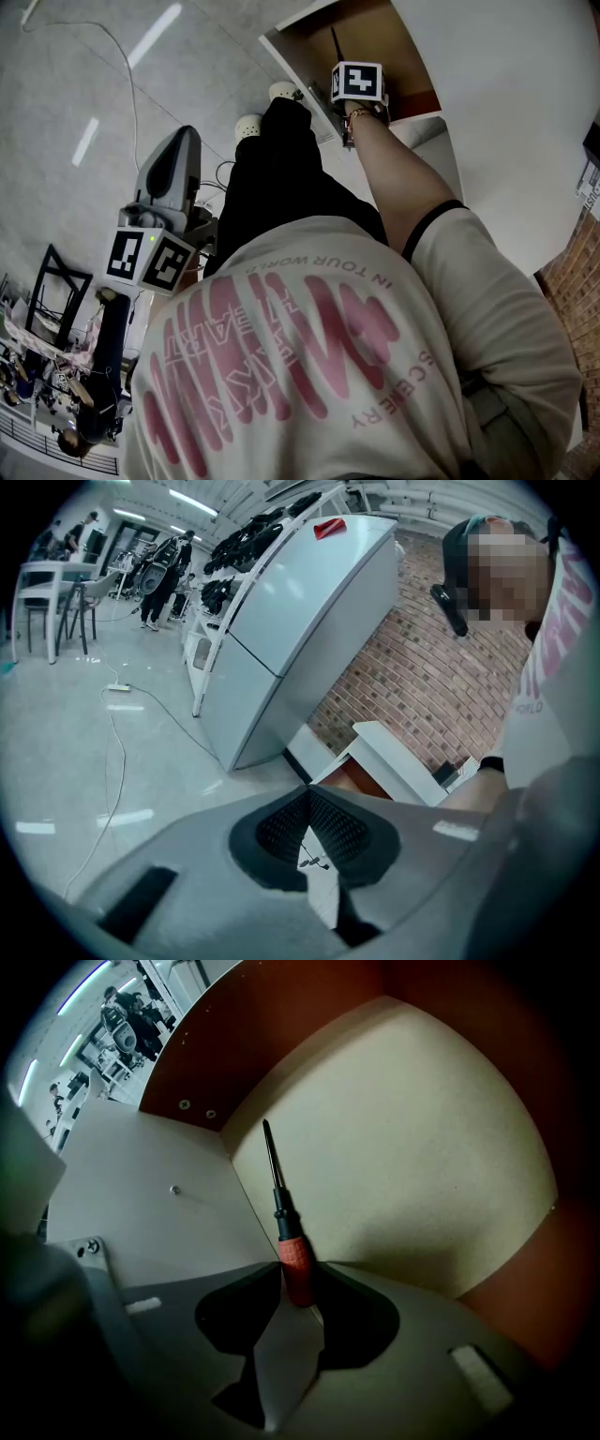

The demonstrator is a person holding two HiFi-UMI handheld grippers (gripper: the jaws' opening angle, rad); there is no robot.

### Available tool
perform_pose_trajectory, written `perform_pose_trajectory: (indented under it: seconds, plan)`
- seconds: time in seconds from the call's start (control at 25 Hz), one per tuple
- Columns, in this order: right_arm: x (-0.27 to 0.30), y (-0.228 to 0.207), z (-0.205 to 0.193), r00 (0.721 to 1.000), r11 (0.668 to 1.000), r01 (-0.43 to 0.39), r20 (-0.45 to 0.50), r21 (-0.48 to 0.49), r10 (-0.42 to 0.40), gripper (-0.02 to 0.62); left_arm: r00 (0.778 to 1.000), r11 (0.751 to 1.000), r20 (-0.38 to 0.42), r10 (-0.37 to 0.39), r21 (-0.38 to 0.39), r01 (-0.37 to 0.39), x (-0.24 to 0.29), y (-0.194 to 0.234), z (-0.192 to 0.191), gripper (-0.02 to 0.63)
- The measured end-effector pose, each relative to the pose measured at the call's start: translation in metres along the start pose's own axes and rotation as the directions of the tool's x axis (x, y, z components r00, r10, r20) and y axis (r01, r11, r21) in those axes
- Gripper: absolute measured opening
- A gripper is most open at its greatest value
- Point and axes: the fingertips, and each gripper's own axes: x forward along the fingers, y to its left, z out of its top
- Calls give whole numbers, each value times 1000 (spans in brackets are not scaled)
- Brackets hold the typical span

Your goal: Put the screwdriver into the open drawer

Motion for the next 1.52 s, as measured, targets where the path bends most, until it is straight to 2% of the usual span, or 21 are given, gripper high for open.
perform_pose_trajectory:
  seconds: [0.64, 0.84, 1.0, 1.16, 1.24, 1.4, 1.52]
  plan:
    - [-2, 6, -8, 1000, 999, -7, -16, -46, 6, 110, 999, 1000, 32, 28, 6, -28, -34, 3, -8, 3]
    - [-13, 8, -15, 1000, 998, -2, -4, -69, 2, 110, 997, 1000, 68, 29, -2, -29, -52, 2, -12, 3]
    - [-47, 22, -5, 999, 998, -3, 42, -58, 6, 110, 993, 1000, 117, -4, 10, 3, -68, 0, 11, 3]
    - [-87, 33, -13, 997, 1000, -9, 82, -5, 10, 107, 989, 998, 139, -52, 42, 46, -83, -4, 36, 3]
    - [-106, 37, -16, 994, 999, -21, 111, 31, 17, 44, 984, 995, 160, -84, 67, 74, -85, -9, 51, 3]
    - [-142, 58, -44, 988, 994, -95, 127, 56, 87, 29, 973, 987, 179, -147, 93, 132, -97, -28, 67, 3]
    - [-170, 84, -54, 971, 983, -175, 177, 56, 162, 15, 965, 974, 163, -204, 130, 184, -102, -41, 73, 3]
